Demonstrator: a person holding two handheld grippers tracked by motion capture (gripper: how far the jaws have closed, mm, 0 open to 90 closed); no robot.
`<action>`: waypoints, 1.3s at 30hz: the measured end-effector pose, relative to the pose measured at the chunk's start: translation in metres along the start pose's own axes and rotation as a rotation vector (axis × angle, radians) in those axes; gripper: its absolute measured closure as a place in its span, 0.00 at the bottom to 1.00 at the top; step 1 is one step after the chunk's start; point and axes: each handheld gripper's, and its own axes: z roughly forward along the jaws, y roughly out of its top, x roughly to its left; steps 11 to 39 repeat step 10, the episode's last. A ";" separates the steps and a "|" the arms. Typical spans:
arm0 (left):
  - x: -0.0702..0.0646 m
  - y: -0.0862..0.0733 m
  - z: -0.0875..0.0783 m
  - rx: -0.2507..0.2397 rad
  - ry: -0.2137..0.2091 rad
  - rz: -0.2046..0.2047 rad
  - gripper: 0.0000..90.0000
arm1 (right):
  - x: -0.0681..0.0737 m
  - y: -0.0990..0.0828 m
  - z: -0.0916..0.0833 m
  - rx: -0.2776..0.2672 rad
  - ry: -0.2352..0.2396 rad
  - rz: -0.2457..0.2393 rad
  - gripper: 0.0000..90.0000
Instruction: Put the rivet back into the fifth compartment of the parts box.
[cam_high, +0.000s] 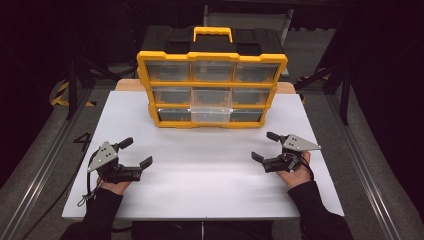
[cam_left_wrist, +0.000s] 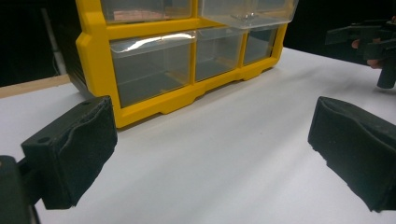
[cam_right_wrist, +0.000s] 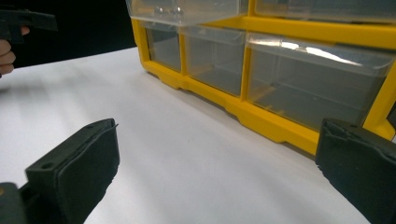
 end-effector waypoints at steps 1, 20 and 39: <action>0.001 -0.001 0.000 -0.006 -0.001 -0.011 0.02 | 0.000 -0.001 0.000 0.006 -0.007 -0.001 0.01; 0.002 -0.003 0.001 0.001 0.011 -0.016 0.02 | 0.001 0.000 0.000 0.000 -0.003 -0.004 0.01; 0.002 -0.003 0.001 0.001 0.011 -0.016 0.02 | 0.001 0.000 0.000 0.000 -0.003 -0.004 0.01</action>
